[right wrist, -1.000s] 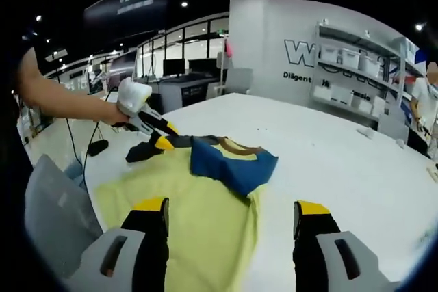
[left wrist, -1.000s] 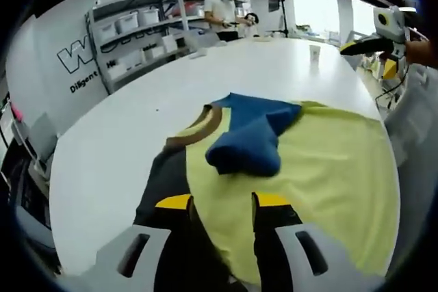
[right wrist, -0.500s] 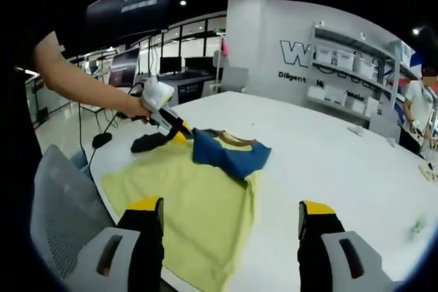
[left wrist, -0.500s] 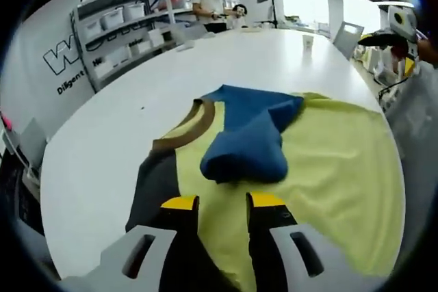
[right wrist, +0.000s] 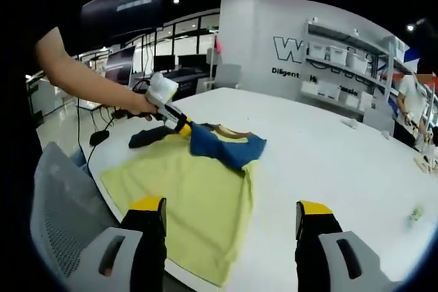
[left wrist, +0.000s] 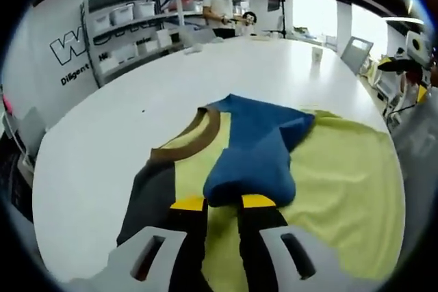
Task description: Fold the garment on the visible template until the final outline fits inside the template.
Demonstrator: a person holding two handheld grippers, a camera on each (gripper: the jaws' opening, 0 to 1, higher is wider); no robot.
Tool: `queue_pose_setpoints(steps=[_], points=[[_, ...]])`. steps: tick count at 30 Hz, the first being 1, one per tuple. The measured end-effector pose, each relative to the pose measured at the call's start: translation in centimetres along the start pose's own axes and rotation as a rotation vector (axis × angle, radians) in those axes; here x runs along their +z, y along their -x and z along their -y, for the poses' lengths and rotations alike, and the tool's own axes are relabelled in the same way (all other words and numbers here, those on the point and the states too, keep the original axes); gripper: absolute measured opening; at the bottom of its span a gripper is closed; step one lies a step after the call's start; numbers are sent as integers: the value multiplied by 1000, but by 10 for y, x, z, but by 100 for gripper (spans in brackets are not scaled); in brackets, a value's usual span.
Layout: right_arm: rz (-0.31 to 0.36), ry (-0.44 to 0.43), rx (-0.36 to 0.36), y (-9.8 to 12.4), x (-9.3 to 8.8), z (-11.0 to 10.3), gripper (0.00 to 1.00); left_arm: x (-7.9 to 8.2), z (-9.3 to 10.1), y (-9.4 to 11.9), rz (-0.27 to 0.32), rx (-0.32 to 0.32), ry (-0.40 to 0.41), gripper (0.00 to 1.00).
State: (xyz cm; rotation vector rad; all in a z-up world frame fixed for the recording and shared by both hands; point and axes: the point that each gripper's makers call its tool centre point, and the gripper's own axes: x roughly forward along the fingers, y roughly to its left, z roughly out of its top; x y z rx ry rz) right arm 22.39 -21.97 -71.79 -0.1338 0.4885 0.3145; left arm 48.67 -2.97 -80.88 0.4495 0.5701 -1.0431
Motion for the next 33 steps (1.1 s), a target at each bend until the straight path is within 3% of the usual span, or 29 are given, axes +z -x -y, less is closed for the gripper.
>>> queue_pose_setpoints(steps=[3, 8, 13, 18, 24, 29, 31, 33], points=[[4, -9, -5, 0, 0, 0, 75, -8, -4, -1, -49, 12, -6, 6], [5, -6, -6, -1, -1, -1, 74, -15, -12, 3, -72, 27, 24, 4], [0, 1, 2, -3, -1, -1, 73, -6, -17, 16, -37, 22, 29, 4], [1, 24, 9, -5, 2, -1, 73, -15, -14, 15, -79, 10, -22, 10], [6, 12, 34, -4, 1, -4, 78, -10, -6, 7, -66, -11, -30, 15], [-12, 37, 53, -2, -9, -10, 80, -2, -5, 0, -32, -16, 9, 14], [-22, 27, 47, -2, -13, -8, 79, -2, -6, -2, -33, -11, 10, 5], [-19, 15, 38, -2, -13, -7, 79, -2, -7, -2, -27, -14, 18, 3]])
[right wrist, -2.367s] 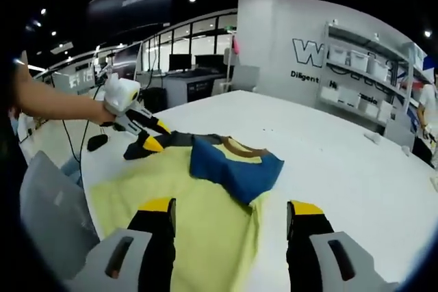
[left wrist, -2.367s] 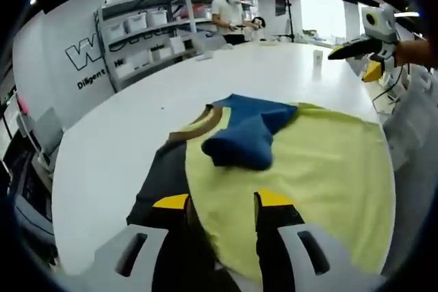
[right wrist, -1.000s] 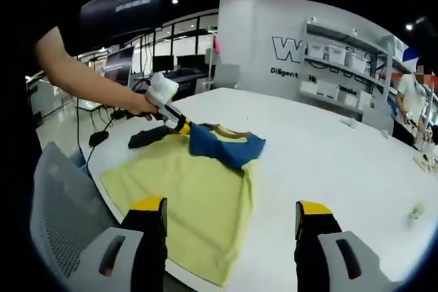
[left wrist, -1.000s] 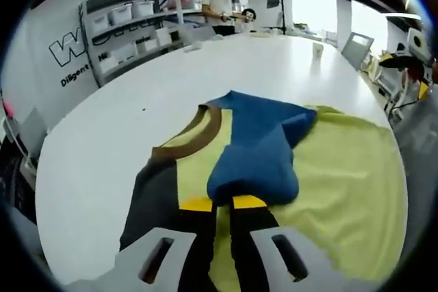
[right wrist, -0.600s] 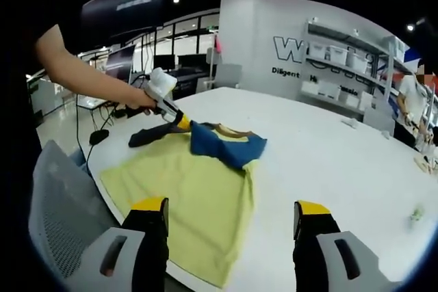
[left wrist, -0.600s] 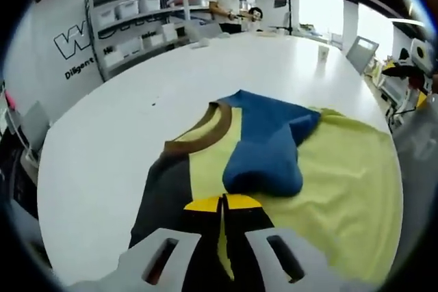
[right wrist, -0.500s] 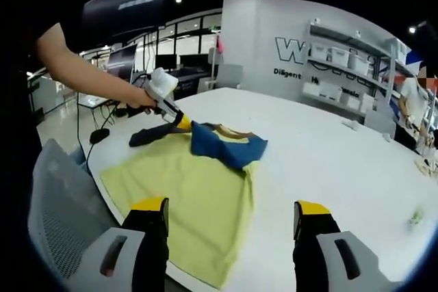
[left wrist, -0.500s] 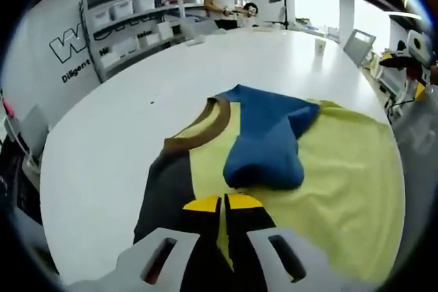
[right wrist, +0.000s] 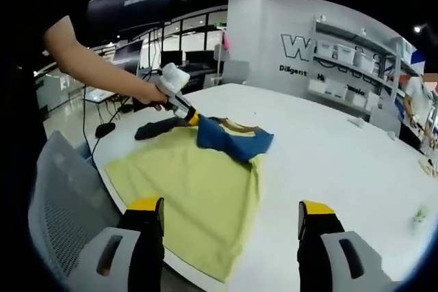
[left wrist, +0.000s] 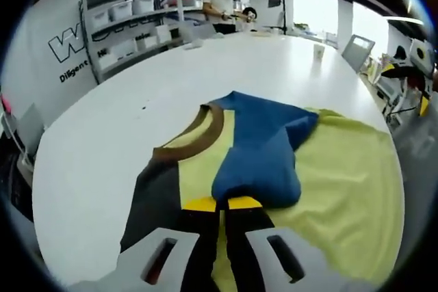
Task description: Fold the garment on the visible template until the final outline fits inside the template.
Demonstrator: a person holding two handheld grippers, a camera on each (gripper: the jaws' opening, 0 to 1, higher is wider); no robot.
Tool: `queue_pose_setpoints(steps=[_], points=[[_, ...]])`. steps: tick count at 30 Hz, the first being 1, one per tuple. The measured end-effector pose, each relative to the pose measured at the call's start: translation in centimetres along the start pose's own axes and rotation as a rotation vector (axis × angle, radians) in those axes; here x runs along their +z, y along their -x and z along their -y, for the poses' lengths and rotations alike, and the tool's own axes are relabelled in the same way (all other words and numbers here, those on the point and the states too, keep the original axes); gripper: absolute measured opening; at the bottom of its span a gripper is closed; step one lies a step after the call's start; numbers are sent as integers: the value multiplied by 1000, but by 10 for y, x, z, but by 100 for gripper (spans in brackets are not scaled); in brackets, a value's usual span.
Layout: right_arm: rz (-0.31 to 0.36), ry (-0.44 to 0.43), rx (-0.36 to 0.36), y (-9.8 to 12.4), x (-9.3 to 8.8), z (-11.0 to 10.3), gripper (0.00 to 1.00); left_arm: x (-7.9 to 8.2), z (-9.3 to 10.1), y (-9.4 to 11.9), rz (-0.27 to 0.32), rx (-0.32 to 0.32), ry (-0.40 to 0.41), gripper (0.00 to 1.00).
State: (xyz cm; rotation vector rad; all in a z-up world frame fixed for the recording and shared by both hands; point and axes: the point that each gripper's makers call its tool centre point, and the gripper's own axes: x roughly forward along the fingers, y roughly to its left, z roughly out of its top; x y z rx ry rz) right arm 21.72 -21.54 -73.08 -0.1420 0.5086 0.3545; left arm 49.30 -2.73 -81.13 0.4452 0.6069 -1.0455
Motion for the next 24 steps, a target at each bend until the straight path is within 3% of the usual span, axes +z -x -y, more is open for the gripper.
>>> queue_pose_setpoints(steps=[13, 18, 24], points=[[-9, 11, 19, -6, -3, -10, 77, 13, -17, 40, -9, 40, -34, 4], [-9, 13, 21, -7, -5, -10, 76, 20, -20, 50, -73, 65, -110, 4], [-3, 15, 15, -6, -4, -10, 76, 29, -26, 51, -96, 89, -142, 4]])
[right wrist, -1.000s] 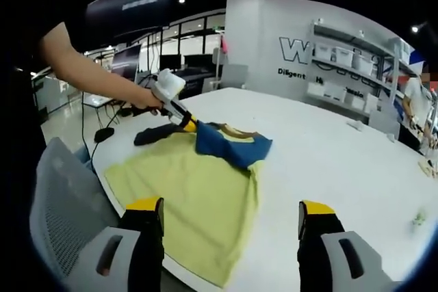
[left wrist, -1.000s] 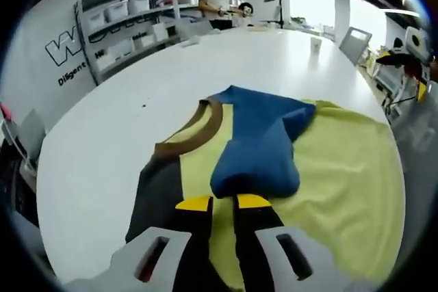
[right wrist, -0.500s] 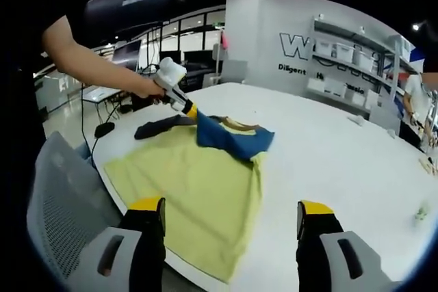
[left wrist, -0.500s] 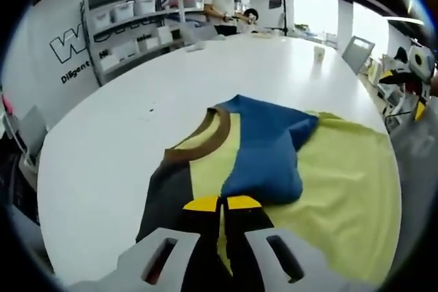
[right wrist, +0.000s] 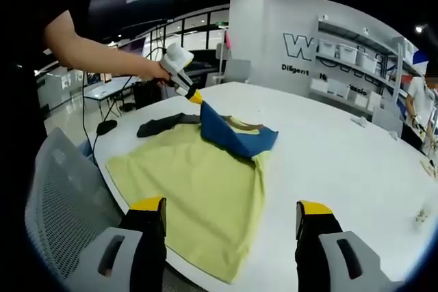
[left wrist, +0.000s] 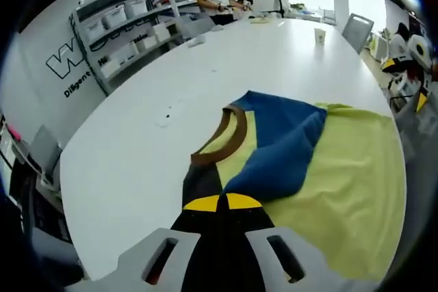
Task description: Fold the garment on the visible template until the final outline fits inside the template.
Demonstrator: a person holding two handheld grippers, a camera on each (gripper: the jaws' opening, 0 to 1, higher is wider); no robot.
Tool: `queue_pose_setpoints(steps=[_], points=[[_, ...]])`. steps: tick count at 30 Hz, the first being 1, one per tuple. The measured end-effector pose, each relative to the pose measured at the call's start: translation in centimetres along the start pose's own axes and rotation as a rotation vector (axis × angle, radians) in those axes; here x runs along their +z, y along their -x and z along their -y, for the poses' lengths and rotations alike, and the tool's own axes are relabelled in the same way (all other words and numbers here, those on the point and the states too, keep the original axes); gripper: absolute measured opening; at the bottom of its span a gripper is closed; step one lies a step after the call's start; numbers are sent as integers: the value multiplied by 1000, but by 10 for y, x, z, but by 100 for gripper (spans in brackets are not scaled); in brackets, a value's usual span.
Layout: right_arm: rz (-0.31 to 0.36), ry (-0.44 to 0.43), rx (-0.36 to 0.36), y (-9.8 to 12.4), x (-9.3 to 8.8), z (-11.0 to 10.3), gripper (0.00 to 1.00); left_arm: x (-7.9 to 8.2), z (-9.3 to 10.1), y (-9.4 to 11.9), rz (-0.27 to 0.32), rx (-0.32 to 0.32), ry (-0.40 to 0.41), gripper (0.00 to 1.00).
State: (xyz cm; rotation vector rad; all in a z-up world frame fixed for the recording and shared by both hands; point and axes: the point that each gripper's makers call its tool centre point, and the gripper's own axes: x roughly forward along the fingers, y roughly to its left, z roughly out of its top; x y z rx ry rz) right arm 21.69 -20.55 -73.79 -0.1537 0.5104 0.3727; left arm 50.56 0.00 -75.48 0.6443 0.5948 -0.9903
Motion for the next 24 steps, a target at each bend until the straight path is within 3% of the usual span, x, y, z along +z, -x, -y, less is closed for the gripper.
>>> queue_pose_setpoints(steps=[3, 10, 17, 24], points=[[4, -13, -9, 0, -1, 1, 77, 2, -4, -6, 0, 9, 10, 4], [-4, -14, -15, -1, -8, -3, 77, -11, -15, -33, -31, 23, 55, 4], [-22, 1, -23, -3, -13, -2, 76, 12, -21, -39, 45, 68, 120, 4], [-35, 21, -17, -5, -15, -4, 75, 5, -18, -42, 20, 53, 112, 6]])
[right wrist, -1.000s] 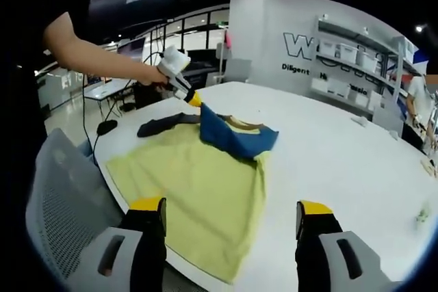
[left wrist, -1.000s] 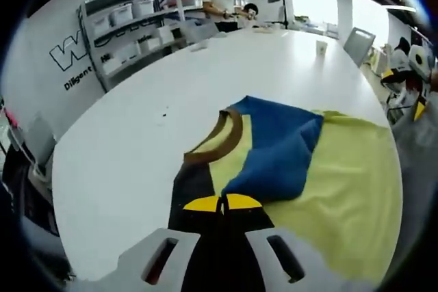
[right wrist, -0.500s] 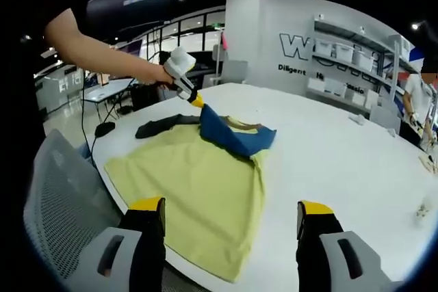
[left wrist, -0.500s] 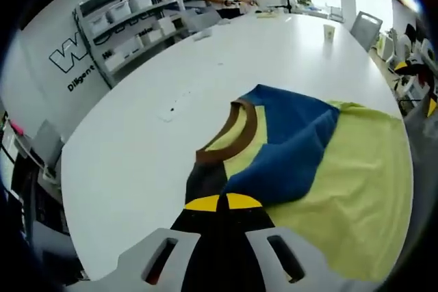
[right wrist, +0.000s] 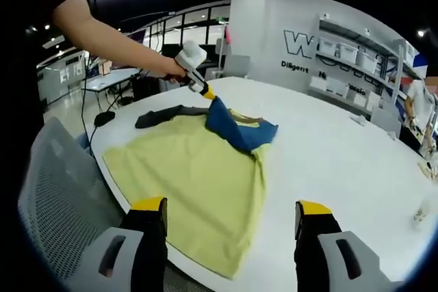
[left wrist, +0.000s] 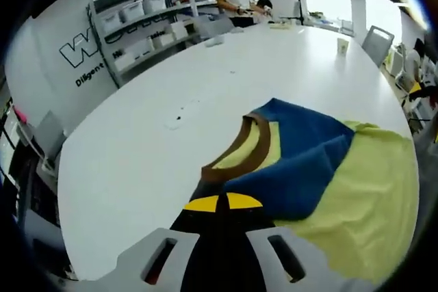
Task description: Fold the garment on the visible template until the final outline fits inside the template.
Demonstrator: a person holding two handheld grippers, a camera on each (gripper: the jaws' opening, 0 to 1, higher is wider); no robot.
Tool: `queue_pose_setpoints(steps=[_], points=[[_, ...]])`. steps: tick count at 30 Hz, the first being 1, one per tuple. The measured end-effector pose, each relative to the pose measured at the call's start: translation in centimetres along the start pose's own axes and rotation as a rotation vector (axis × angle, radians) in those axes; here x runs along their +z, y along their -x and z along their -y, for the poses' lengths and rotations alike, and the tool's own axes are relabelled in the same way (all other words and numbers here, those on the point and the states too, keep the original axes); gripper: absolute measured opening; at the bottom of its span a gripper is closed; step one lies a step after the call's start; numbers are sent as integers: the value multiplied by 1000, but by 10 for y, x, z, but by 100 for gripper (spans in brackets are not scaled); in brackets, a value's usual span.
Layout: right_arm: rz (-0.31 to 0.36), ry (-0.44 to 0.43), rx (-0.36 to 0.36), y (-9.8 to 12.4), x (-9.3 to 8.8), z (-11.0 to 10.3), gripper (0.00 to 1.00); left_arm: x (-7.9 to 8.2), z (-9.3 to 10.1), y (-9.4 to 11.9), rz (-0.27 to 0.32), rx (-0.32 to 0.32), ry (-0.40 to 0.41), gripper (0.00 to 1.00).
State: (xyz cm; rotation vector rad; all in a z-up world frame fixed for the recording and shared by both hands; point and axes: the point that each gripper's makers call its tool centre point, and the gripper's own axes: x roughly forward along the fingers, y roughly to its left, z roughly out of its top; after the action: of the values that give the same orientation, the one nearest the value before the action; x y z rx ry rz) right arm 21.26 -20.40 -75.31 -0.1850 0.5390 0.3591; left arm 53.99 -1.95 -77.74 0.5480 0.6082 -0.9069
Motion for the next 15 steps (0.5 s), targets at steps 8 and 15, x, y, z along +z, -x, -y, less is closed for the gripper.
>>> queue_pose_setpoints(steps=[8, 15], points=[[-1, 0, -3, -1, -1, 1, 73, -20, 2, 2, -46, -16, -8, 9], [0, -8, -9, -1, -1, 3, 72, -27, 16, -6, -64, -67, 3, 14]])
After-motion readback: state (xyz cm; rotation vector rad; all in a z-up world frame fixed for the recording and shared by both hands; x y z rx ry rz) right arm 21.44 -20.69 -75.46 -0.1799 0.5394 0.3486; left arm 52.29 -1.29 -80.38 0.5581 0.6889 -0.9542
